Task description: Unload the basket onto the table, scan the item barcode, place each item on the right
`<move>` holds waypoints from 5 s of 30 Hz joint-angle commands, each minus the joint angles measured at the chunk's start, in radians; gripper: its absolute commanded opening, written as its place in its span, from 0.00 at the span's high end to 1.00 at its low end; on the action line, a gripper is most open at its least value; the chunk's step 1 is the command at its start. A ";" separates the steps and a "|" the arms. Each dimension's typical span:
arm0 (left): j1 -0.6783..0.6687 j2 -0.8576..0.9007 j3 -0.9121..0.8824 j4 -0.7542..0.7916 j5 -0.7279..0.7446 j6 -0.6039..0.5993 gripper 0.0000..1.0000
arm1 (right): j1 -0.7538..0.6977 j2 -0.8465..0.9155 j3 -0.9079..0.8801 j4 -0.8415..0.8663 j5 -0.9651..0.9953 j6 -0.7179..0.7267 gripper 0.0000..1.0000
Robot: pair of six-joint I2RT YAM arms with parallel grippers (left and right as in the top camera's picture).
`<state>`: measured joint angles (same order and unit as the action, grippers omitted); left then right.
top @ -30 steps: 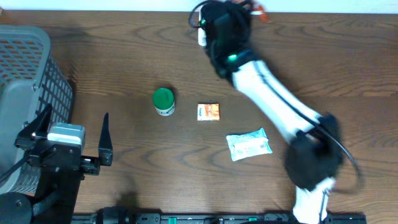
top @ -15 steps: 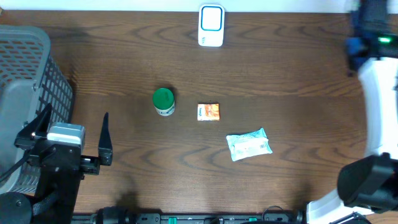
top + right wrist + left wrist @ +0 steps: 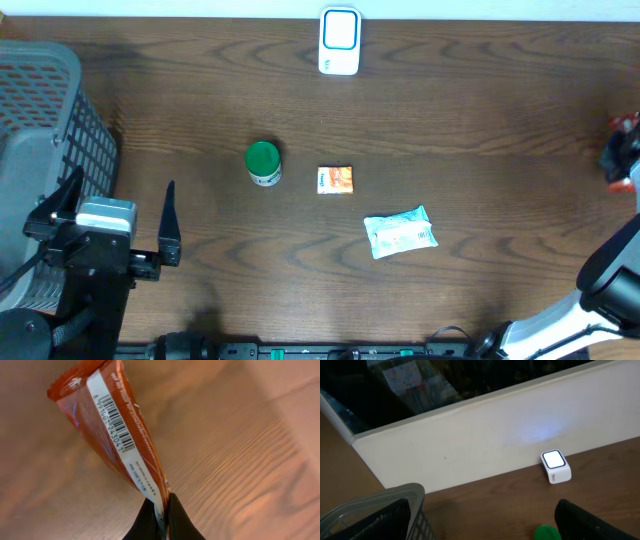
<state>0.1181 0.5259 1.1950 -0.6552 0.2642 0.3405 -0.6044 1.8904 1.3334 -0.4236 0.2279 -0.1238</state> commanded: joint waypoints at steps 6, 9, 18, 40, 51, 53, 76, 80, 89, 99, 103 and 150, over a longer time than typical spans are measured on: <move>0.007 -0.005 0.000 0.000 0.013 0.005 0.08 | -0.056 -0.034 -0.009 -0.043 -0.021 0.045 0.08; 0.007 -0.005 0.000 0.000 0.013 0.005 0.08 | -0.041 -0.110 0.000 -0.091 -0.047 0.082 0.01; 0.007 -0.007 0.000 0.000 0.013 0.005 0.07 | 0.126 -0.432 0.000 -0.282 -0.667 0.086 0.01; -0.031 -0.151 0.000 -0.047 0.013 0.005 0.08 | 1.437 -0.452 -0.283 -0.465 0.170 0.541 0.05; -0.031 -0.151 0.000 -0.047 0.013 0.005 0.08 | 1.607 -0.103 -0.312 -0.439 0.396 0.669 0.02; -0.031 -0.151 0.000 -0.048 0.013 0.005 0.08 | 1.607 -0.052 -0.312 -0.459 0.395 0.681 0.02; -0.031 -0.187 0.000 -0.060 0.013 0.005 0.08 | 1.454 0.010 -0.330 -0.457 0.342 0.632 0.99; -0.031 -0.187 0.000 -0.060 0.013 0.005 0.08 | 1.457 0.002 -0.312 -0.467 0.337 0.632 0.99; -0.031 -0.187 0.000 -0.063 0.013 0.005 0.08 | 1.386 -0.159 -0.090 -0.507 0.136 0.766 0.98; -0.044 -0.187 0.000 -0.063 0.013 0.005 0.07 | 1.185 -0.147 -0.073 -0.433 0.103 0.958 0.70; -0.044 -0.187 0.000 -0.063 0.013 0.005 0.08 | 1.130 -0.099 -0.073 -0.433 0.098 0.845 0.99; -0.070 -0.216 0.000 -0.063 0.013 0.005 0.08 | 1.205 0.014 -0.235 -0.645 -0.618 0.718 0.99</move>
<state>0.0540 0.3202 1.1950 -0.7219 0.2642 0.3405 0.5083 1.8980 1.1038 -1.0668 -0.1902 0.6010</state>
